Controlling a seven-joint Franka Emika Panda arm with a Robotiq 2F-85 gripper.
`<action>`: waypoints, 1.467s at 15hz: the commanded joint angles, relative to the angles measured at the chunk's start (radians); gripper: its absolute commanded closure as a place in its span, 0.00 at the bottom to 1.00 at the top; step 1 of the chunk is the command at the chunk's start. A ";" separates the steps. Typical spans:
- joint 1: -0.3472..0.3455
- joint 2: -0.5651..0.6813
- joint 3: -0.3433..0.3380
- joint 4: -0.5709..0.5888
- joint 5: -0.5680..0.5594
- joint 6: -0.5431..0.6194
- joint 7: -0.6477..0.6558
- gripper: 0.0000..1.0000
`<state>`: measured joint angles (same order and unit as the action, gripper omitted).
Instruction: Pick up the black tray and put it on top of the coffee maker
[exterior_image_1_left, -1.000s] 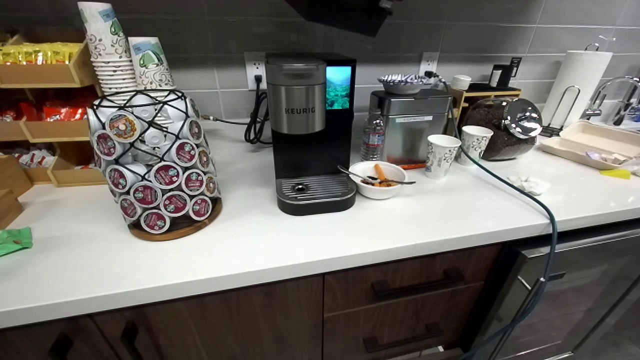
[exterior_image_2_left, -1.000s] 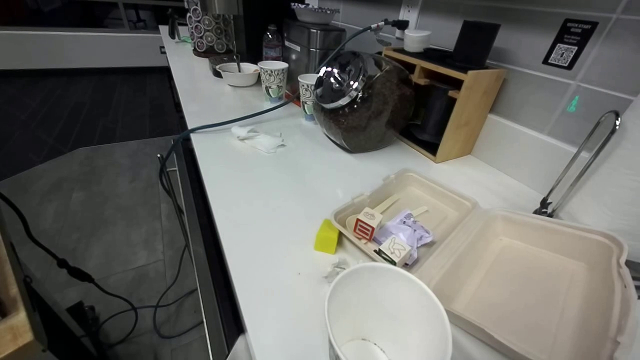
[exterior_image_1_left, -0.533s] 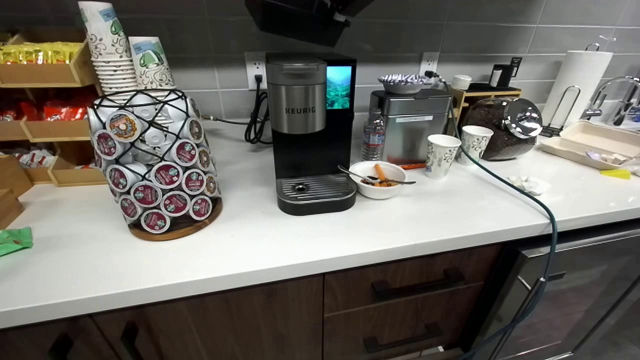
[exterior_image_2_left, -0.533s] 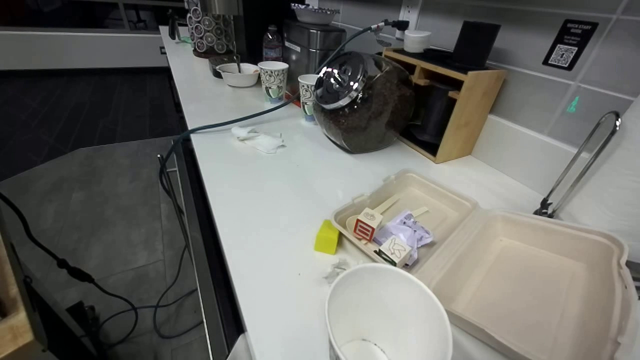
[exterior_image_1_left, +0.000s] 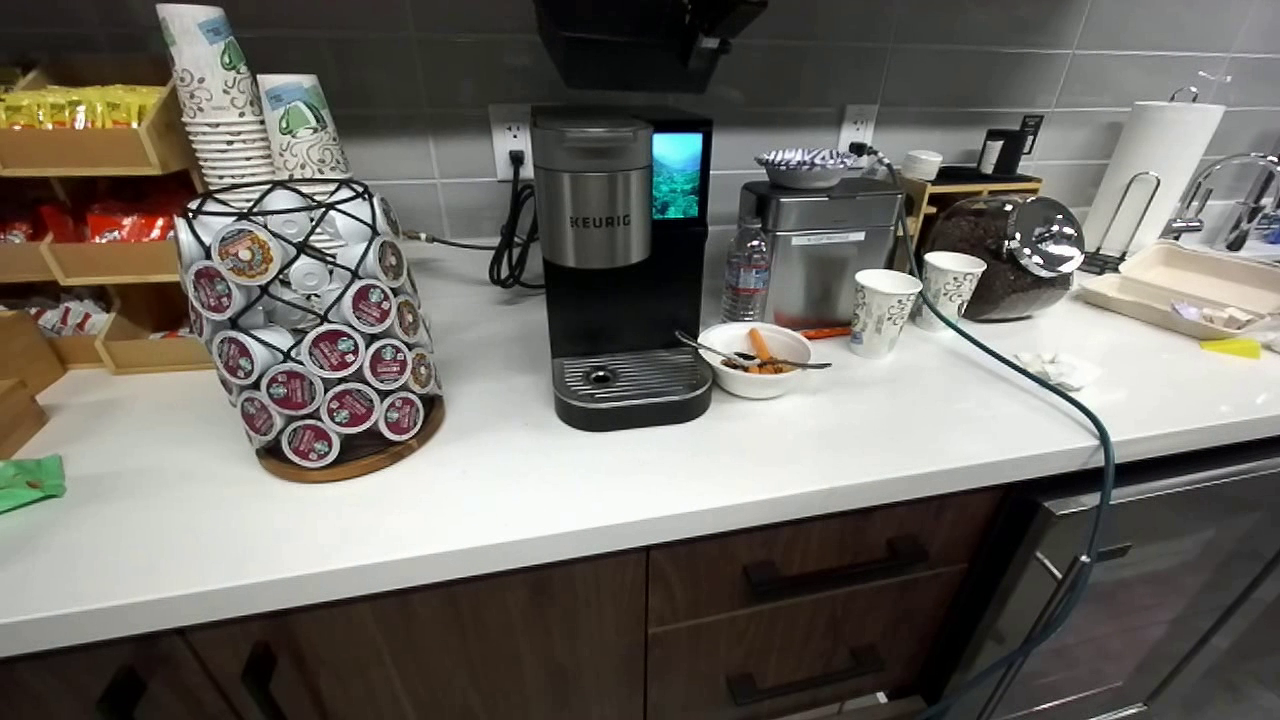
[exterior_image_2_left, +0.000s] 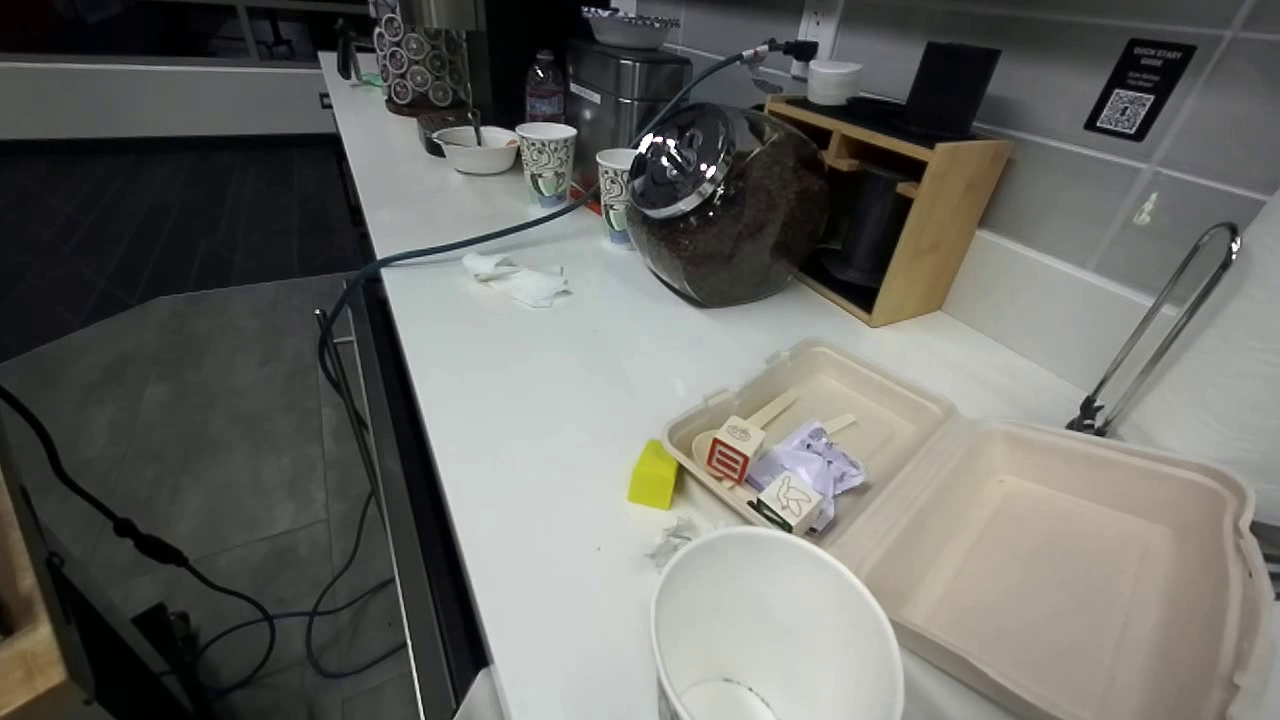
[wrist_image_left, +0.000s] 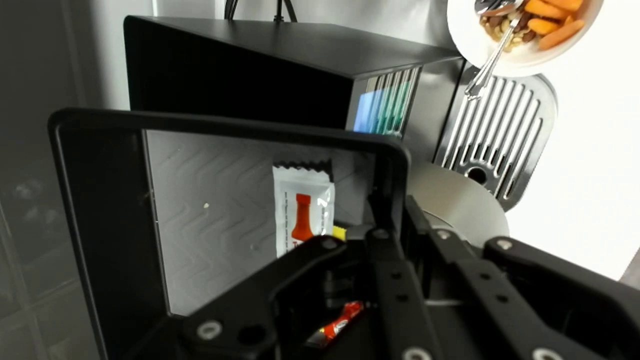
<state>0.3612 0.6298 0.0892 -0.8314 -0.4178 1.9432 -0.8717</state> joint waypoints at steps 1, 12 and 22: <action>0.019 0.057 -0.002 0.111 0.012 -0.094 -0.025 0.98; 0.030 0.138 0.004 0.228 0.085 -0.129 0.061 0.98; 0.043 0.168 -0.002 0.263 0.075 -0.131 0.082 0.60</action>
<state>0.3880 0.7678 0.0973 -0.6268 -0.3350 1.8470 -0.8036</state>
